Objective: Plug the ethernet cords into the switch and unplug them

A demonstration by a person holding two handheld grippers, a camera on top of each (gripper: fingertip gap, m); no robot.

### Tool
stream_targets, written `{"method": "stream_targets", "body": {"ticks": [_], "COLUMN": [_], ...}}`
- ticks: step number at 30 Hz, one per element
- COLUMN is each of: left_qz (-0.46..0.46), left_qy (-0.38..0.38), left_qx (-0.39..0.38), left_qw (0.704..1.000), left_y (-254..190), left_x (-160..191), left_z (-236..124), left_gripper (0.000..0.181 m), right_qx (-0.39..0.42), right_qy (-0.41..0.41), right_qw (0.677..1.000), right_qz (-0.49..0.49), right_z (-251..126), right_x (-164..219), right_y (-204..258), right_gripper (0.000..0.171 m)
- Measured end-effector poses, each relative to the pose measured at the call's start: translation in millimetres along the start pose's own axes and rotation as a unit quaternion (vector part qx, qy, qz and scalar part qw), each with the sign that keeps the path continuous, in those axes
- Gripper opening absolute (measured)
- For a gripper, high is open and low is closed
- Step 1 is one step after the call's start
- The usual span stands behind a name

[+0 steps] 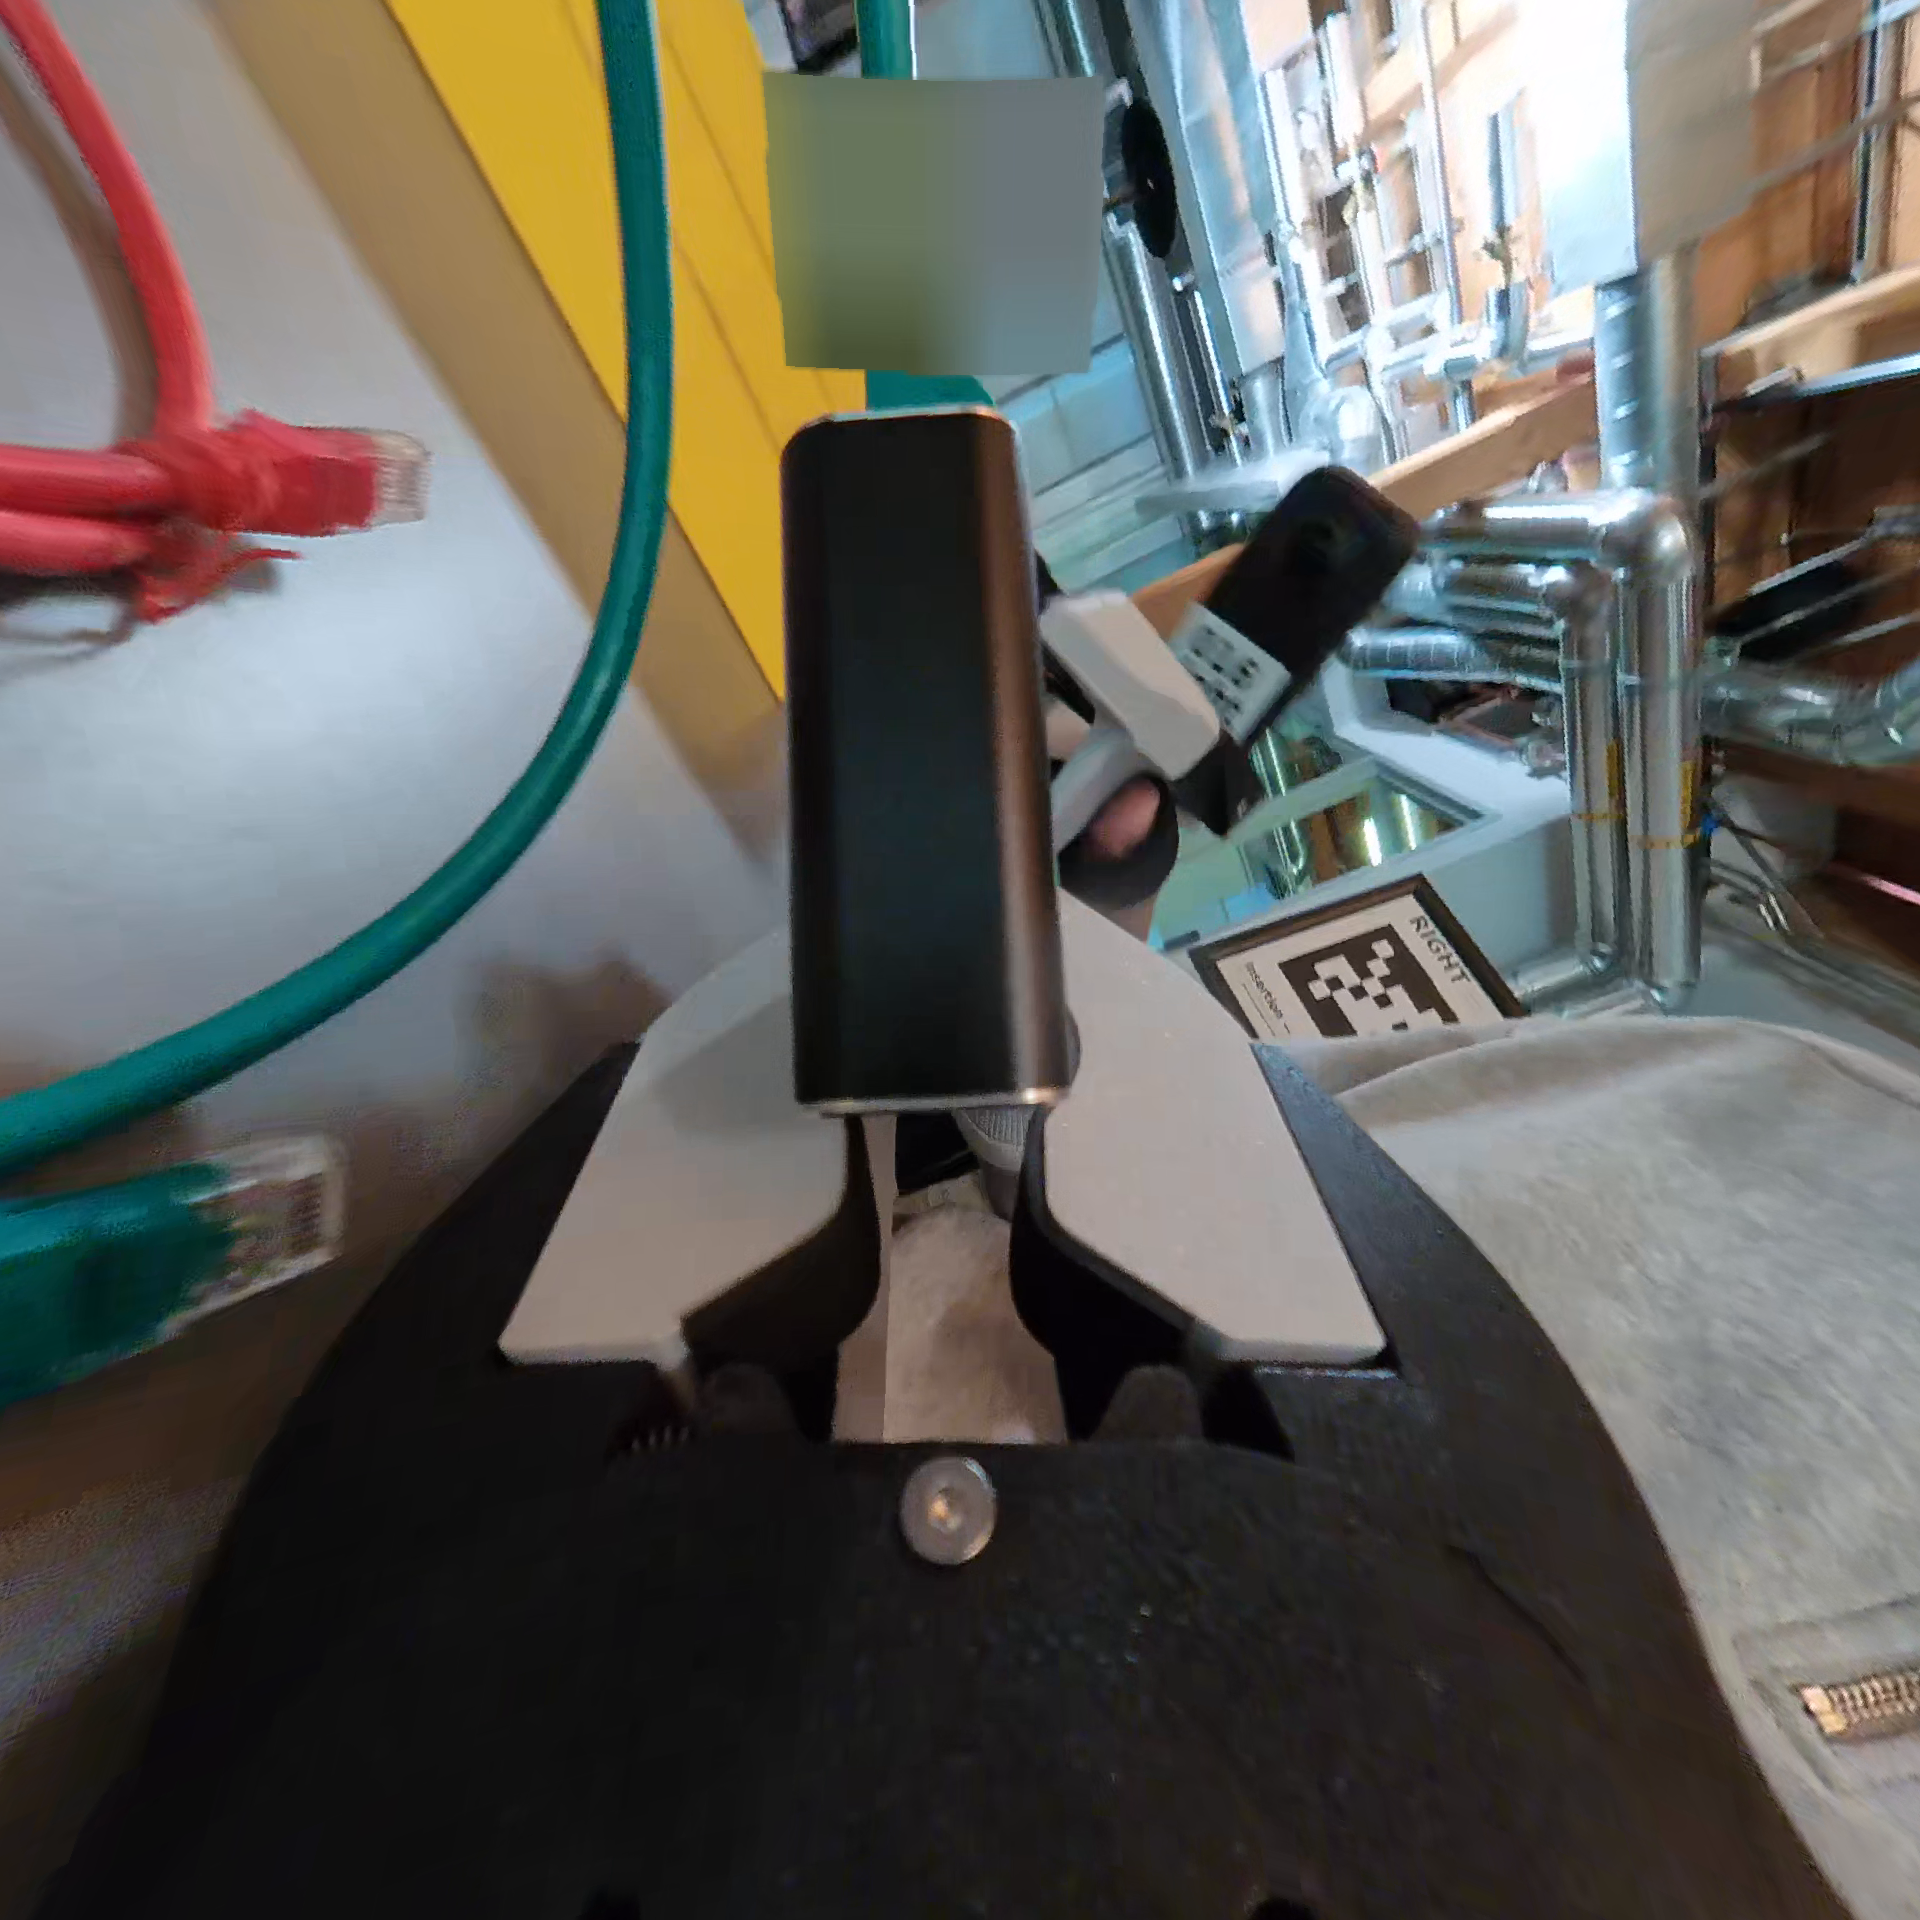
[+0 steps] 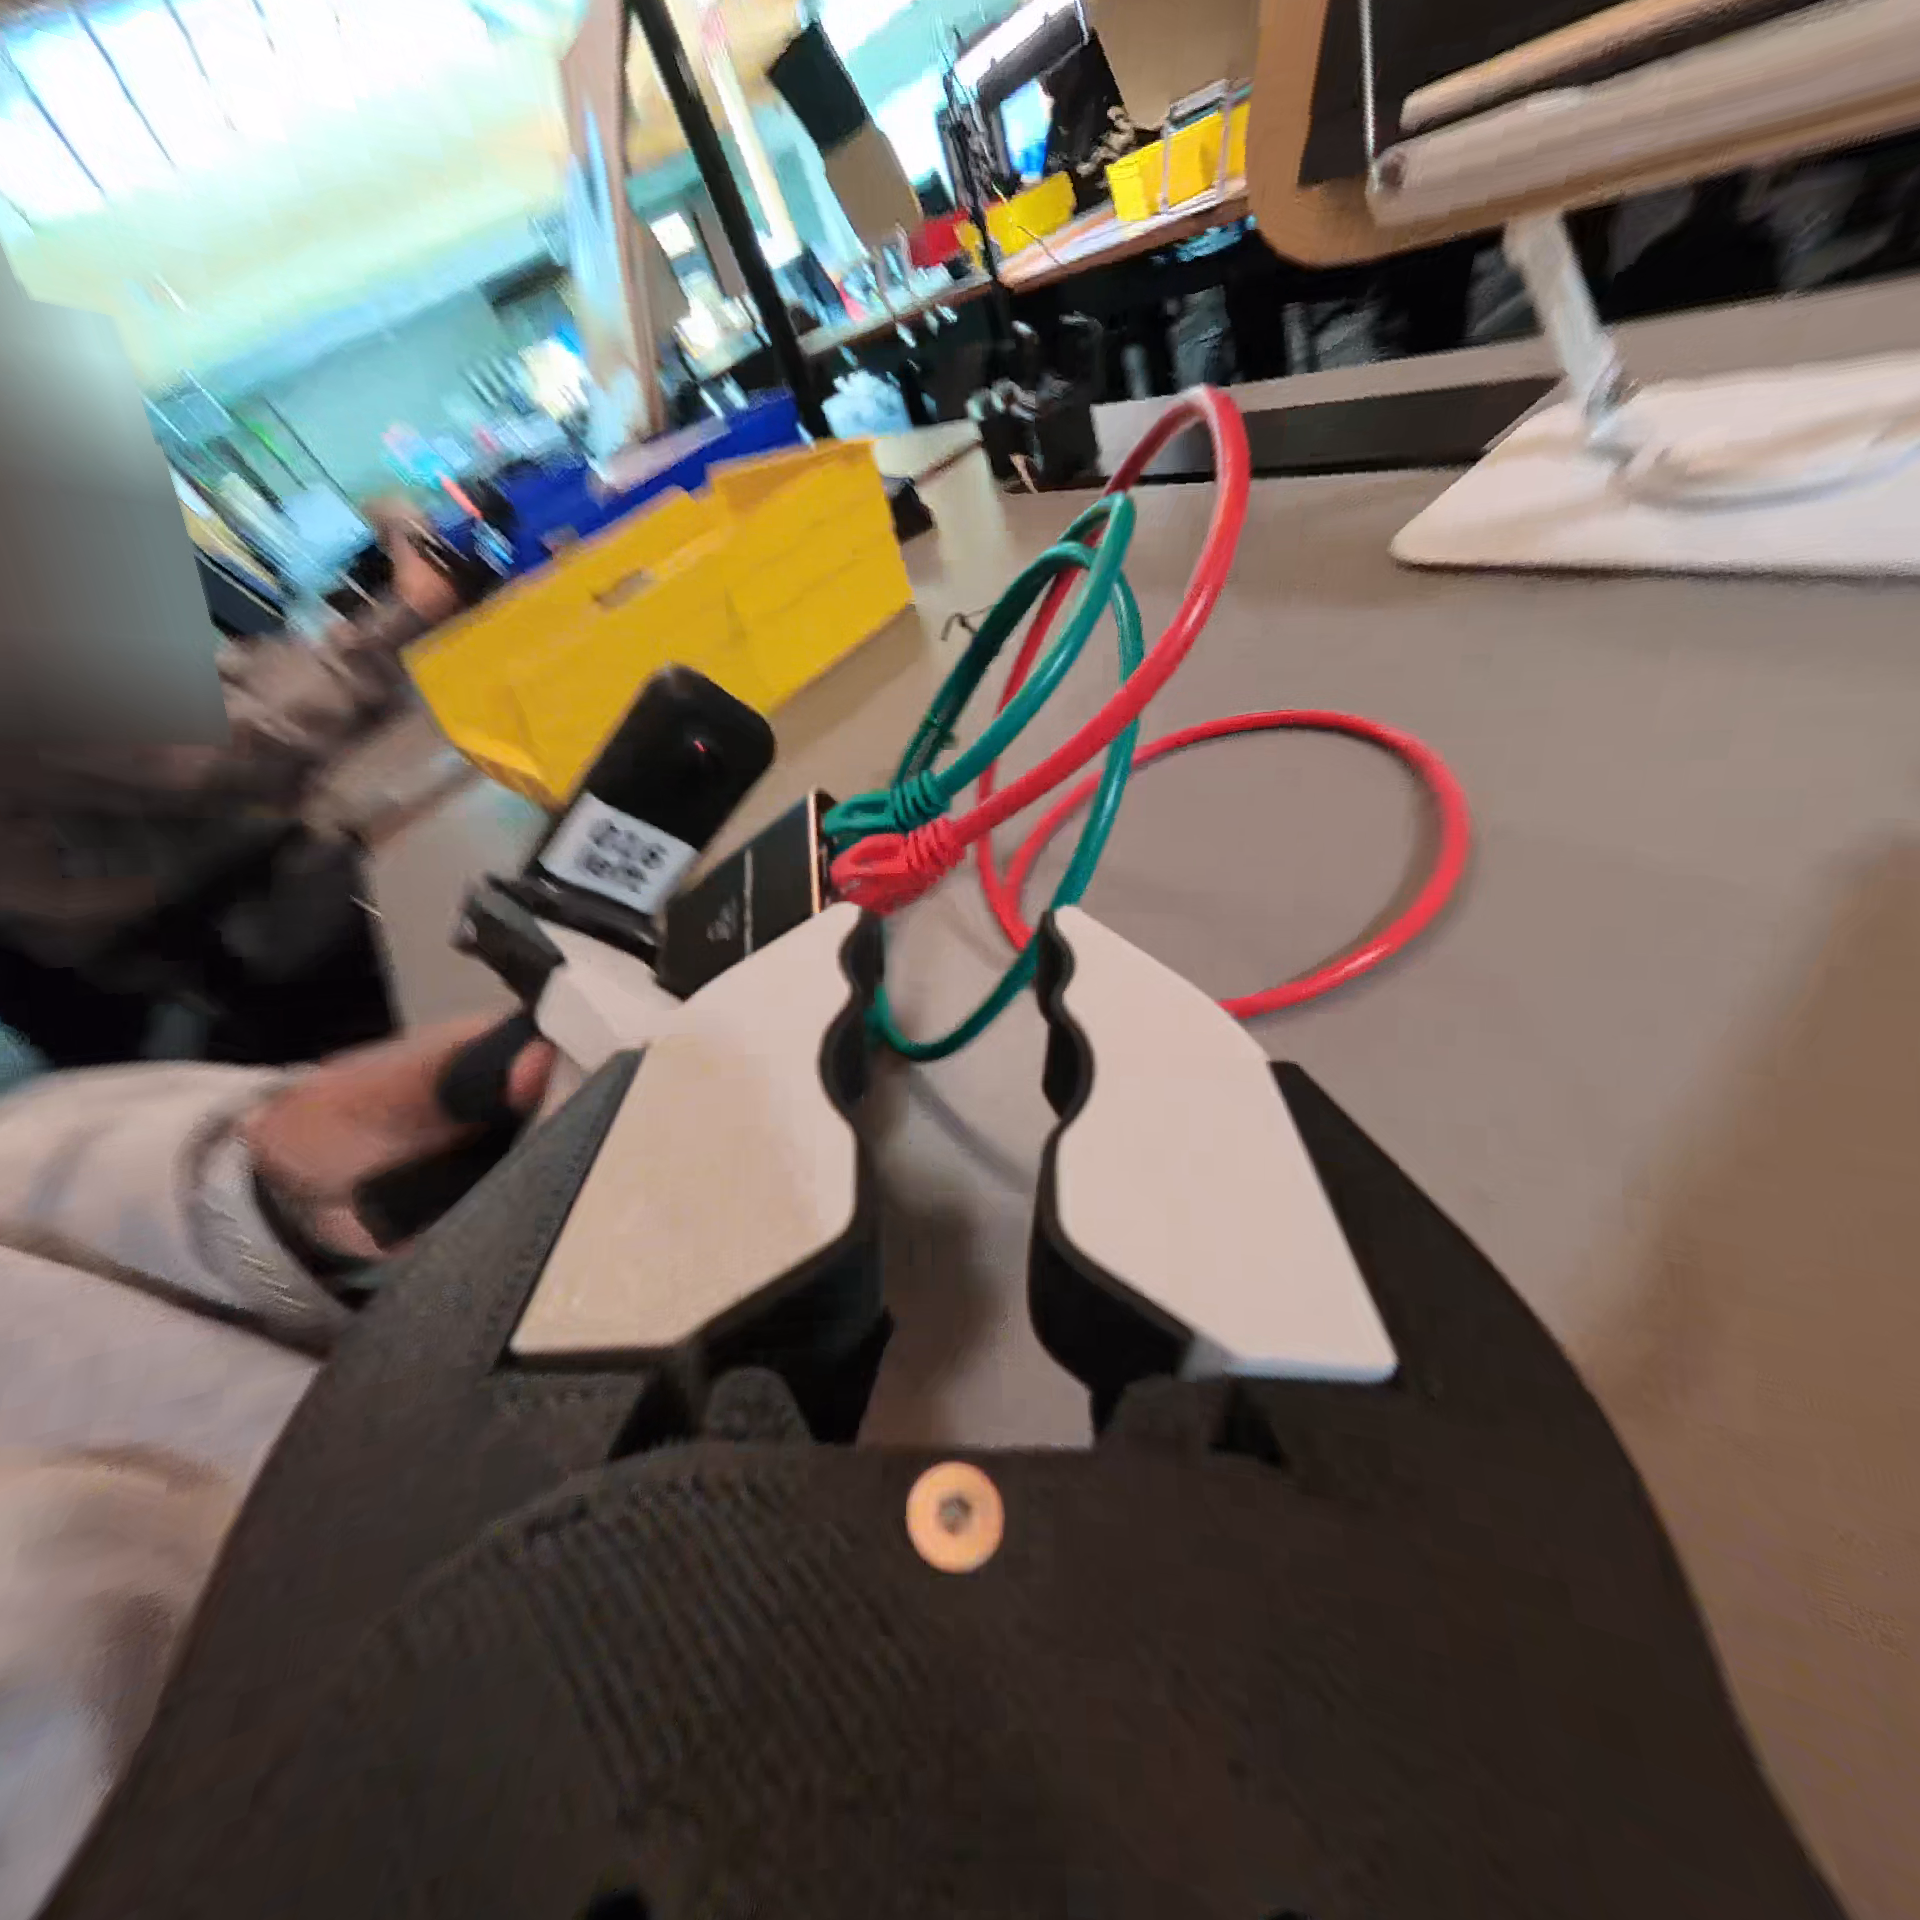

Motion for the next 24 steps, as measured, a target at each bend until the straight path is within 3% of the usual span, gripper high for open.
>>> {"method": "stream_targets", "body": {"ticks": [3,7,9,12,24], "left_qz": [0.016,0.051,0.074,0.063,-0.031], "left_qy": [0.028,0.077,0.083,0.065,-0.035], "left_qx": [0.014,0.012,0.017,0.029,0.102], "left_qw": [0.999,0.996,0.994,0.995,0.994], "left_y": [-5,-8,-11,-12,-13], "left_x": [8,19,20,16,-9], "left_z": [8,15,15,13,-3], "left_gripper": [0.022,0.026,0.026,0.034,0.064], "right_qx": [-0.052,-0.098,-0.11,-0.149,-0.212], "right_qy": [-0.036,-0.044,-0.038,-0.047,-0.054], "right_qw": [0.99,0.975,0.969,0.953,0.945], "right_qz": [0.125,0.195,0.218,0.258,0.245], "right_z": [-3,-3,-3,-5,-8], "right_x": [-1,0,3,2,-5], "right_y": [-7,-8,-9,-7,4], "right_gripper": [0.032,0.029,0.008,0.006,0.005]}}
Point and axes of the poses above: each gripper's, where its closed fingertips meet, z out along the fingers, x out of its underside, y = z × x across the jaws, the point moved 5 cm from there along -z, back along the fingers, and after that the axes turned 4 degrees about -y, right-handed, at the moved point
